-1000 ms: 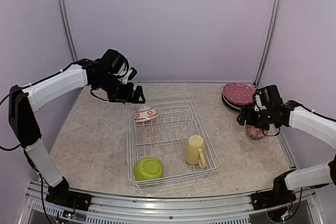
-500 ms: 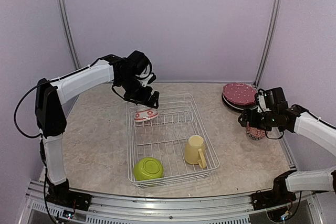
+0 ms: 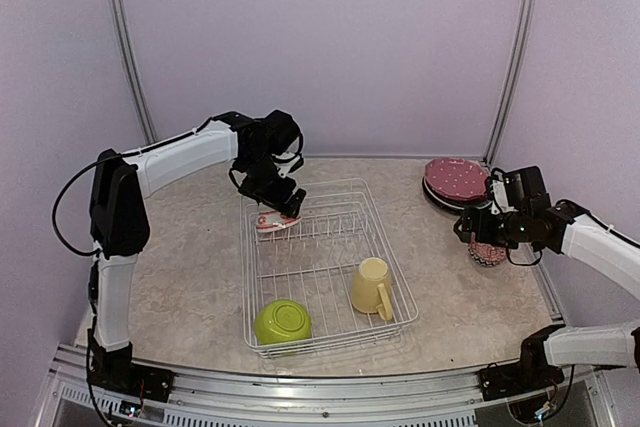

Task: Unload the mixed dishes from the dish rack
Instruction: Grab the bowl from the dish rack.

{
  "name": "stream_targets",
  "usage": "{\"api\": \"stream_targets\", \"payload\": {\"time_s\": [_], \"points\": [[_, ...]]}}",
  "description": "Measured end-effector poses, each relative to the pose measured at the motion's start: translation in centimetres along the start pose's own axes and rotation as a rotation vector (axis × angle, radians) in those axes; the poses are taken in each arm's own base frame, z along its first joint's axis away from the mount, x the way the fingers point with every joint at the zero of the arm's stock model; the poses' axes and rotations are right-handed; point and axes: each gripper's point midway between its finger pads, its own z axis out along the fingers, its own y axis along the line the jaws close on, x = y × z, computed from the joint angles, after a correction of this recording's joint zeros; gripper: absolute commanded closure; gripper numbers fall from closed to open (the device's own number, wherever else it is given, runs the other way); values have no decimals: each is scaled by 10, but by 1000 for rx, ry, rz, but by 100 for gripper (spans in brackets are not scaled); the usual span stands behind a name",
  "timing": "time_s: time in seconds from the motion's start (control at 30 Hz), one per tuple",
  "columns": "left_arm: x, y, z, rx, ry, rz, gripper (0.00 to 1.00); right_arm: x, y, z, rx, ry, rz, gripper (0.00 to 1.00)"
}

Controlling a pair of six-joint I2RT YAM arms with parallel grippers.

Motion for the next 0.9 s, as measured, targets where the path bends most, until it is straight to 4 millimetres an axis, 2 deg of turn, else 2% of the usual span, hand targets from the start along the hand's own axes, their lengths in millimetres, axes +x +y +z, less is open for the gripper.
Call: {"api": "stream_targets", "payload": {"time_s": [0.37, 0.57, 0.9], "points": [[-2, -13, 7, -26, 6, 117, 1, 2, 0, 3, 2, 13, -3, 3], [0, -8, 15, -59, 22, 161, 2, 3, 0, 3, 2, 15, -3, 3], [0, -4, 17, -99, 28, 207, 4, 4, -1, 4, 5, 21, -2, 3]]}}
